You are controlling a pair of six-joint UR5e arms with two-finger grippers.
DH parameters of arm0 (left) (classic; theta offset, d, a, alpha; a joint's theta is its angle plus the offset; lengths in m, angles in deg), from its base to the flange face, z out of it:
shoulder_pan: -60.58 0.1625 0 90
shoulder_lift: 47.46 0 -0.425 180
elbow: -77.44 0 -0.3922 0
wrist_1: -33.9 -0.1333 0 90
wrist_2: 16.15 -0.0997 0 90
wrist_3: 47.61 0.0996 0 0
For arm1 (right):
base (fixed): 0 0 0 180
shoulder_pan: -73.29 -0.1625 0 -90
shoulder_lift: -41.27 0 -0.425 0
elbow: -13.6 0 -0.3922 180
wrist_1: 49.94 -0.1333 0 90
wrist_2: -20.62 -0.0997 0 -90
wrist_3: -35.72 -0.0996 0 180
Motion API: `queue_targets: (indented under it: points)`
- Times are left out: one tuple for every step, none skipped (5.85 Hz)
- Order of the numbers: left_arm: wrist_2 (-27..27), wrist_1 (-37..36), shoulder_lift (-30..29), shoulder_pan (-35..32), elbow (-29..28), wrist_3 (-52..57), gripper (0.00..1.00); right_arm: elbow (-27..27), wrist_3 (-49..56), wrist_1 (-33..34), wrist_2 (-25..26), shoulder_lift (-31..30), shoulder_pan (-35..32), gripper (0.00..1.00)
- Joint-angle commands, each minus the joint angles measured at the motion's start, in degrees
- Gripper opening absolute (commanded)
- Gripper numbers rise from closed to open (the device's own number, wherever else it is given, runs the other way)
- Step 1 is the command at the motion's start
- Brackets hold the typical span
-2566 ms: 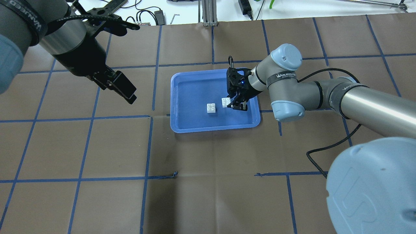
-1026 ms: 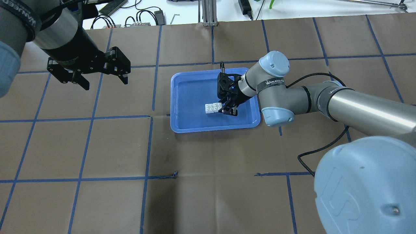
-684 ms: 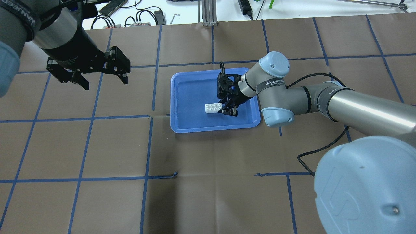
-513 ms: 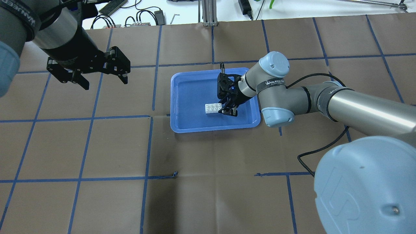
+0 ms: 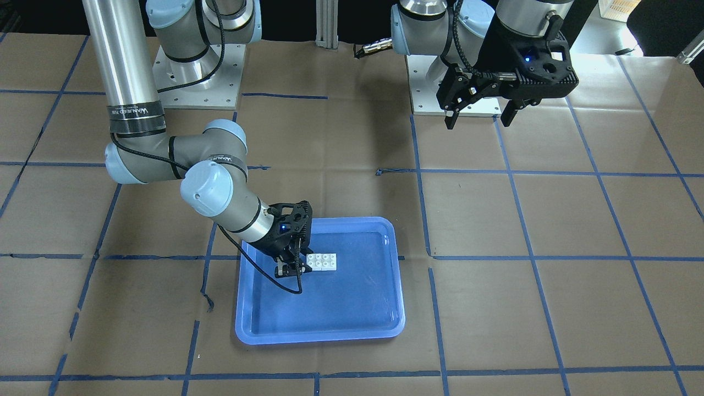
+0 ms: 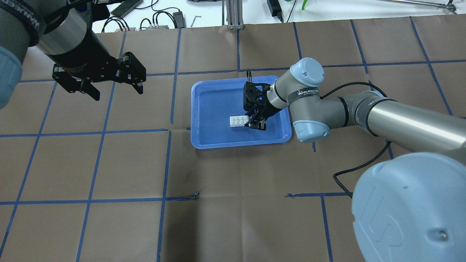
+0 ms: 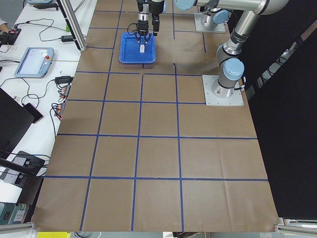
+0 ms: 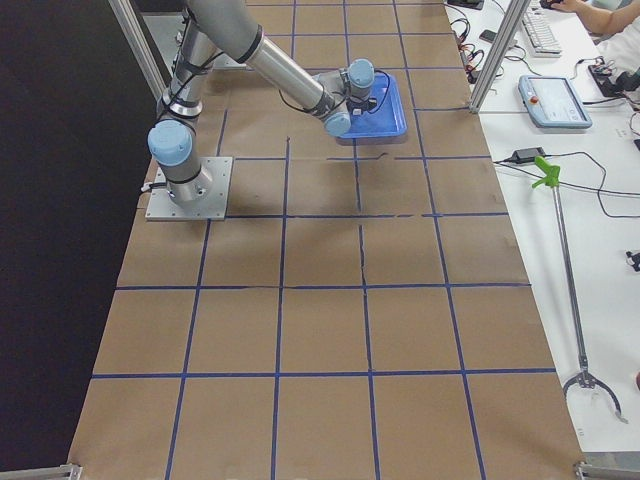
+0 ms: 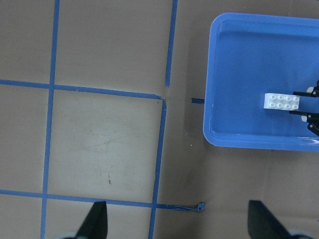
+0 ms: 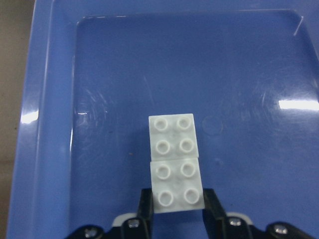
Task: Assemble white blocks and place on blue tray
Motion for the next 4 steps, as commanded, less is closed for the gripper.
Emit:
queue_targets:
  points:
    - [0.0, 0.0, 0.0, -0.1, 0.0, 0.0, 1.00, 0.0, 0.1, 0.0, 0.0, 0.0, 0.0, 0.49]
    - [0.0, 0.0, 0.0, 0.0, 0.0, 0.0, 1.00, 0.0, 0.1, 0.0, 0.0, 0.0, 0.0, 0.49]
    - [0.0, 0.0, 0.0, 0.0, 0.0, 0.0, 1.00, 0.0, 0.0, -0.1, 0.0, 0.0, 0.0, 0.50]
    - [0.0, -0.1, 0.0, 0.0, 0.0, 0.0, 1.00, 0.0, -0.1, -0.1, -0.1, 0.0, 0.1, 0.70]
